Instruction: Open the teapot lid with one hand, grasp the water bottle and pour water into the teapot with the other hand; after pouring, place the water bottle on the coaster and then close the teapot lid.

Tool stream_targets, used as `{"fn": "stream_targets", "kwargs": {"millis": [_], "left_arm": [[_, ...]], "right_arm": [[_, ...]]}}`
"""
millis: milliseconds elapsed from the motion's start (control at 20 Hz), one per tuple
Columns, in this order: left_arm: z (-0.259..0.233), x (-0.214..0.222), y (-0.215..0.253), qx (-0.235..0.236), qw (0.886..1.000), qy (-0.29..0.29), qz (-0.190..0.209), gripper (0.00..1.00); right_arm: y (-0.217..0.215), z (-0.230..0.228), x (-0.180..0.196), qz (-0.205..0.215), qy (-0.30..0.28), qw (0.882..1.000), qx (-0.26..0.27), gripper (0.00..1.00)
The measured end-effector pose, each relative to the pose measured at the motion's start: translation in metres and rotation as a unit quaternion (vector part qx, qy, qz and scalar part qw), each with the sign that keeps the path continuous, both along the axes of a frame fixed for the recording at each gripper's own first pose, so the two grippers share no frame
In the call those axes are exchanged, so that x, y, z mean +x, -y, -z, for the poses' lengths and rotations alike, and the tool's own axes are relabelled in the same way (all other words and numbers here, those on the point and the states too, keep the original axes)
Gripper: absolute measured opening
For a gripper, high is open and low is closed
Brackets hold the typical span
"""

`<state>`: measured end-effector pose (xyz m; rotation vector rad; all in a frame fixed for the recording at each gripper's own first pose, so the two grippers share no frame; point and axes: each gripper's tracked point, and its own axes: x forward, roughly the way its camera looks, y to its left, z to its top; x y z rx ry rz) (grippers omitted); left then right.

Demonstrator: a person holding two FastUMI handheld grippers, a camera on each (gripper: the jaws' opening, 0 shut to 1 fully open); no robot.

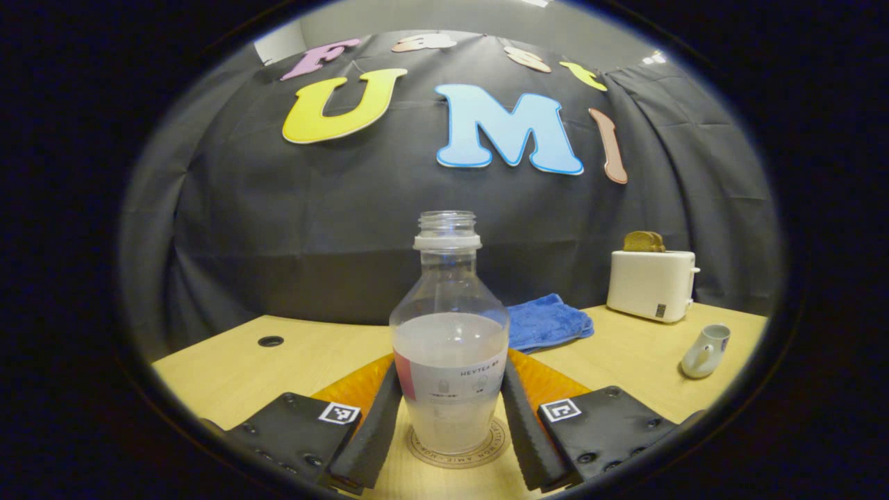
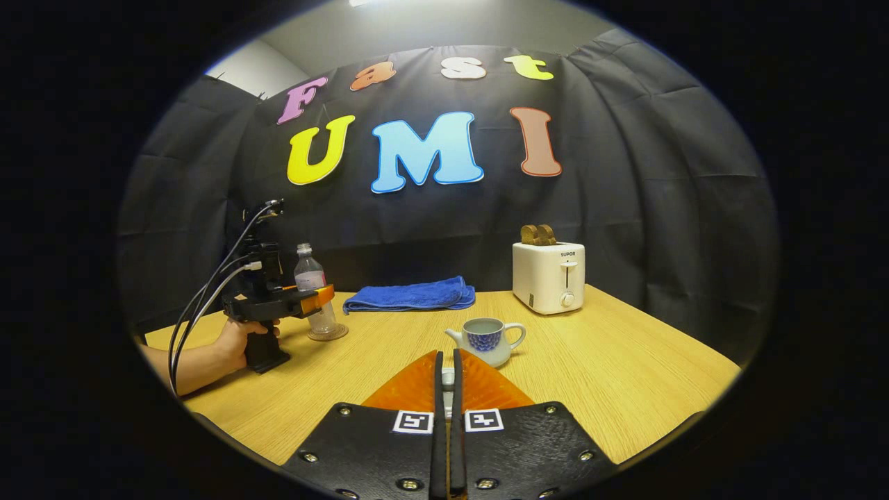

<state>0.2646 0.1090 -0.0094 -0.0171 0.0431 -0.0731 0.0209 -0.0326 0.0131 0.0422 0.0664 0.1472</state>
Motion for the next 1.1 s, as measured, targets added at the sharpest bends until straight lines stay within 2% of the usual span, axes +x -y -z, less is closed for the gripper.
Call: {"fn": "stream_targets", "kwargs": {"millis": [400, 550, 750, 1100], "left_arm": [[0.006, 0.0, 0.008, 0.017, 1.0, -0.019, 0.007, 0.85], [0.008, -0.001, 0.003, 0.027, 0.999, -0.023, -0.005, 0.88], [0.008, -0.005, -0.001, 0.017, 1.0, -0.024, -0.01, 0.94], [0.0, -0.012, -0.001, 0.014, 1.0, -0.024, -0.011, 0.95]], "right_arm": [[-0.002, 0.002, 0.0, -0.003, -0.005, 1.0, 0.001, 0.02], [-0.002, 0.003, 0.0, -0.004, -0.007, 1.0, 0.001, 0.02], [-0.002, 0.002, -0.002, -0.004, -0.005, 1.0, 0.0, 0.02], [-0.003, 0.001, -0.003, -0.005, -0.006, 1.0, -0.001, 0.02]]}}
